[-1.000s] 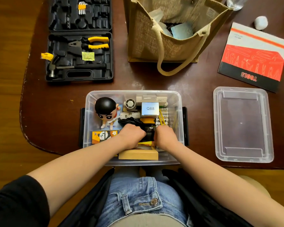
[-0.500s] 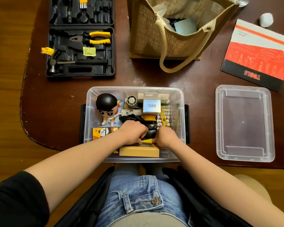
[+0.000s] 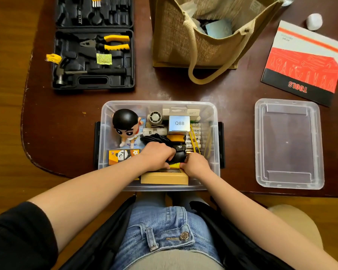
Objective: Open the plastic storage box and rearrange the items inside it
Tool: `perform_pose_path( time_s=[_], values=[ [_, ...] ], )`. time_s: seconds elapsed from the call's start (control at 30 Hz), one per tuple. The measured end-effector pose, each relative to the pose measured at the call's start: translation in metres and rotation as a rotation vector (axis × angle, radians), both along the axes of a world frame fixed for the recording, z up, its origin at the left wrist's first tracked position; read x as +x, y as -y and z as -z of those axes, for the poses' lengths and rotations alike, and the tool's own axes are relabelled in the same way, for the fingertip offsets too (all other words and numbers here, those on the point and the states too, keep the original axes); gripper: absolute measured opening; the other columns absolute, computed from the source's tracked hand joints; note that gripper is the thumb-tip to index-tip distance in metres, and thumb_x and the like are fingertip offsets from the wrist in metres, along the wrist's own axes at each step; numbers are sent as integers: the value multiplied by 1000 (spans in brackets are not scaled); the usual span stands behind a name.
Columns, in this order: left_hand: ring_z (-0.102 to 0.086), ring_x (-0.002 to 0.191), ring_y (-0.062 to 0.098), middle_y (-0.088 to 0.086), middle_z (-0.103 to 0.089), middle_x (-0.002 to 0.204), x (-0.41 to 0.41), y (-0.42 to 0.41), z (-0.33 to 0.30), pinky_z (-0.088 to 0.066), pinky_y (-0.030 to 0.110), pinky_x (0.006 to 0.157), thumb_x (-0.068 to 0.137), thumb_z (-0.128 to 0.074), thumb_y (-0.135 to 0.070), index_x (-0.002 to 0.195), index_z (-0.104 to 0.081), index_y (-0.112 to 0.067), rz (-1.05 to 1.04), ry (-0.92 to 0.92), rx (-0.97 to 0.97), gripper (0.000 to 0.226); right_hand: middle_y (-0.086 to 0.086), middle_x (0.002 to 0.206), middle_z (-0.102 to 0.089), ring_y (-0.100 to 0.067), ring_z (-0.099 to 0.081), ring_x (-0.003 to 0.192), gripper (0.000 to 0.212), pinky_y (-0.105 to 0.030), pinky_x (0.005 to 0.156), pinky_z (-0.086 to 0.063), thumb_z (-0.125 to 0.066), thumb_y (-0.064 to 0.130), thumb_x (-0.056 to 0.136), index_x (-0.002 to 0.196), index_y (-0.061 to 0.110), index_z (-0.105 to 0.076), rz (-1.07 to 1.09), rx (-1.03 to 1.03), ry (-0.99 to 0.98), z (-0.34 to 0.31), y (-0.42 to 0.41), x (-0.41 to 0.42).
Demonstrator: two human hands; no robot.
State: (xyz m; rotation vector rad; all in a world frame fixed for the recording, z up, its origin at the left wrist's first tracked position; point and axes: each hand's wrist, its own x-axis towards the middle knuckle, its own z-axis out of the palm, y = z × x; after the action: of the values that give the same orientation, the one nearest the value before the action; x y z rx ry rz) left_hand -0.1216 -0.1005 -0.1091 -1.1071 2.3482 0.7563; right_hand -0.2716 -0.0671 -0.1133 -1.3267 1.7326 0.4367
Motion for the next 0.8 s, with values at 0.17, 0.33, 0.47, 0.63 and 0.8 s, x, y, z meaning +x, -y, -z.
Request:
perform_pose_path(
  time_s=[0.17,0.33,0.47,0.63,0.8],
  values=[
    [-60,98,23,0,-65,105,-1,-2,-1,-42,32,73,85,-65,-37,110,-56,-23,-7,-19,-21,30,-12,105,-67,-26,-61,99,34,-32,82,-49,-61,31,90,106,1,-66,139,56,54,1,0,-1],
    [-61,101,23,0,-65,109,-5,-4,-1,-42,33,70,85,-66,-34,122,-52,-28,-13,-66,-52,40,-11,107,-68,-25,-61,103,28,-31,84,-47,-63,26,89,107,4,-68,226,25,72,1,-4,1],
    [-60,106,23,-1,-65,115,-8,-5,0,-40,32,69,87,-63,-34,138,-40,-34,25,-78,-107,56,-10,109,-67,-24,-62,101,29,-28,79,-47,-63,24,89,112,6,-67,252,6,54,1,-6,2],
    [-62,101,22,2,-66,112,-11,-5,0,-40,31,66,90,-59,-38,144,-30,-40,59,-18,-140,61,-11,105,-67,-25,-63,97,27,-30,77,-50,-61,23,90,110,6,-67,136,-24,9,-3,-3,3],
    [-62,101,22,1,-66,111,-11,-5,0,-43,32,68,90,-58,-42,145,-30,-40,78,0,-164,62,-11,102,-67,-27,-63,95,19,-29,69,-46,-61,20,90,102,6,-66,-21,-84,-51,-10,2,5]
  ],
)
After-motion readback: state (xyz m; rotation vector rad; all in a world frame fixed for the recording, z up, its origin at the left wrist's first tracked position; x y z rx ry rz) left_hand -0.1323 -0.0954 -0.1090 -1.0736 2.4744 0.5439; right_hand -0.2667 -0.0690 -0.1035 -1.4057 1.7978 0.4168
